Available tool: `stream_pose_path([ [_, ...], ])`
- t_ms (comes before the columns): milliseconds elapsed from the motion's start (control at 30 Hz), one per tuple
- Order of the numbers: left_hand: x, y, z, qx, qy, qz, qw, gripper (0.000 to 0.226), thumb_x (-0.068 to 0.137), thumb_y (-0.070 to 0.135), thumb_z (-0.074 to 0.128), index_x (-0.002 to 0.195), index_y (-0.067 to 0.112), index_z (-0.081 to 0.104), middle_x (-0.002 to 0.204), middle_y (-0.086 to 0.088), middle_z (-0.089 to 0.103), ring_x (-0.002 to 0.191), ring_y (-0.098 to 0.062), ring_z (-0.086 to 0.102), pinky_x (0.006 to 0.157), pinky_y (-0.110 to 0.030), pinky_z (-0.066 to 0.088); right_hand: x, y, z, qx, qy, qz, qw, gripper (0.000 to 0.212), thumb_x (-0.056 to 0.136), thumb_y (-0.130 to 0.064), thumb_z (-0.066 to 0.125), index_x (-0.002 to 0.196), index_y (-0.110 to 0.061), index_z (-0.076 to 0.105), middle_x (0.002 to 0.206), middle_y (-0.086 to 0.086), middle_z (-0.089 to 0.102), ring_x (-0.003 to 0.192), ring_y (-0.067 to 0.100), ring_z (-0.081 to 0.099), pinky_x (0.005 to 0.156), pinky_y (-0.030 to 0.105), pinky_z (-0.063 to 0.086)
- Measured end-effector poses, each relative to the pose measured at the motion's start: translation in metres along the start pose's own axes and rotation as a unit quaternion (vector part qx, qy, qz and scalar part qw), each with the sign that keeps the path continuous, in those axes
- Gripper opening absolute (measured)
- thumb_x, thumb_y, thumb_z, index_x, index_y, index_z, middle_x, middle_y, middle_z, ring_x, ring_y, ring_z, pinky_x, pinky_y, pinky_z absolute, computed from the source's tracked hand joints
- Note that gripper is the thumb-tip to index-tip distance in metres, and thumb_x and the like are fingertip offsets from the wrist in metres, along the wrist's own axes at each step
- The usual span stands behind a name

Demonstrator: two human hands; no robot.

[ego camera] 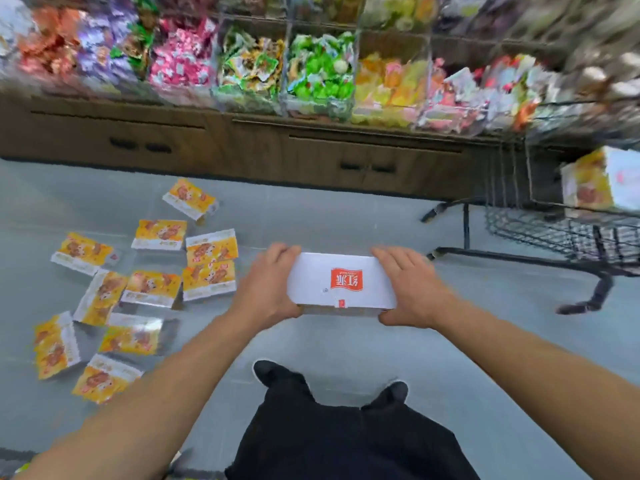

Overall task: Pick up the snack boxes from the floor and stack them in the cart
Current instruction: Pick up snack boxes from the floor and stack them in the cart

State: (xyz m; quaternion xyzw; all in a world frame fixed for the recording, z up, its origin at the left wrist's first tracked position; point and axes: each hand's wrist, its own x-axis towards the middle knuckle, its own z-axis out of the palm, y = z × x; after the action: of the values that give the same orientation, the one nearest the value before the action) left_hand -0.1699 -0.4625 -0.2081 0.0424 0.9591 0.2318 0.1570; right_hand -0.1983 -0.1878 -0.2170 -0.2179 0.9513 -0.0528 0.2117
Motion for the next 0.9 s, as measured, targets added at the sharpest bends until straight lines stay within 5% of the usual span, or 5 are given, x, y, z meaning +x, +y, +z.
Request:
stream_pose_path([
  [233, 0.062, 0.168, 0.043, 0.038, -0.036, 0.129, 0.990, 0.086, 0.054, 0.030, 0.081, 0.130, 0.030, 0.040, 0.132, 0.006, 0.035, 0.119, -0.023, 0.046, 0.087, -0.037, 0.050, -0.112, 0.139, -0.013, 0.051, 0.041, 0.112, 0.992, 0.105, 0.063, -0.058, 0.070, 0.147, -0.026, 0.017, 0.138, -0.002, 0.041, 0.124, 0.026, 0.040, 0.099, 0.039, 0.044],
  [467, 0.150, 0.329, 0.052, 0.102, -0.035, 0.258, 0.960, 0.093, 0.055, 0.036, 0.081, 0.136, 0.035, 0.034, 0.134, 0.010, 0.031, 0.122, -0.019, 0.040, 0.082, -0.044, 0.053, -0.181, 0.267, -0.055, 0.073, 0.124, 0.206, 0.968, 0.105, 0.063, -0.057, 0.074, 0.147, -0.024, 0.022, 0.139, 0.000, 0.042, 0.123, 0.026, 0.039, 0.100, 0.035, 0.039],
  [600, 0.219, 0.397, 0.045, 0.108, -0.024, 0.308, 0.945, 0.099, 0.055, 0.039, 0.081, 0.140, 0.033, 0.031, 0.138, 0.008, 0.029, 0.128, -0.021, 0.039, 0.088, -0.052, 0.052, -0.181, 0.330, -0.091, 0.041, 0.172, 0.244, 0.954, 0.103, 0.061, -0.058, 0.074, 0.144, -0.022, 0.025, 0.132, 0.003, 0.046, 0.115, 0.027, 0.043, 0.095, 0.039, 0.043],
  [767, 0.305, 0.471, 0.045, 0.100, -0.001, 0.381, 0.919, 0.097, 0.065, 0.041, 0.083, 0.146, 0.020, 0.033, 0.144, -0.001, 0.032, 0.132, -0.024, 0.037, 0.108, -0.041, 0.038, -0.158, 0.406, -0.122, 0.027, 0.219, 0.297, 0.929, 0.107, 0.060, -0.057, 0.078, 0.145, -0.017, 0.026, 0.130, 0.006, 0.050, 0.113, 0.028, 0.046, 0.095, 0.042, 0.045],
  [900, 0.385, 0.518, 0.055, 0.094, 0.016, 0.421, 0.902, 0.088, 0.071, 0.040, 0.080, 0.143, 0.022, 0.031, 0.141, -0.003, 0.032, 0.125, -0.030, 0.043, 0.097, -0.050, 0.047, -0.128, 0.467, -0.141, -0.005, 0.240, 0.334, 0.912, 0.108, 0.059, -0.057, 0.079, 0.144, -0.009, 0.032, 0.126, 0.011, 0.053, 0.109, 0.032, 0.051, 0.096, 0.044, 0.043],
])
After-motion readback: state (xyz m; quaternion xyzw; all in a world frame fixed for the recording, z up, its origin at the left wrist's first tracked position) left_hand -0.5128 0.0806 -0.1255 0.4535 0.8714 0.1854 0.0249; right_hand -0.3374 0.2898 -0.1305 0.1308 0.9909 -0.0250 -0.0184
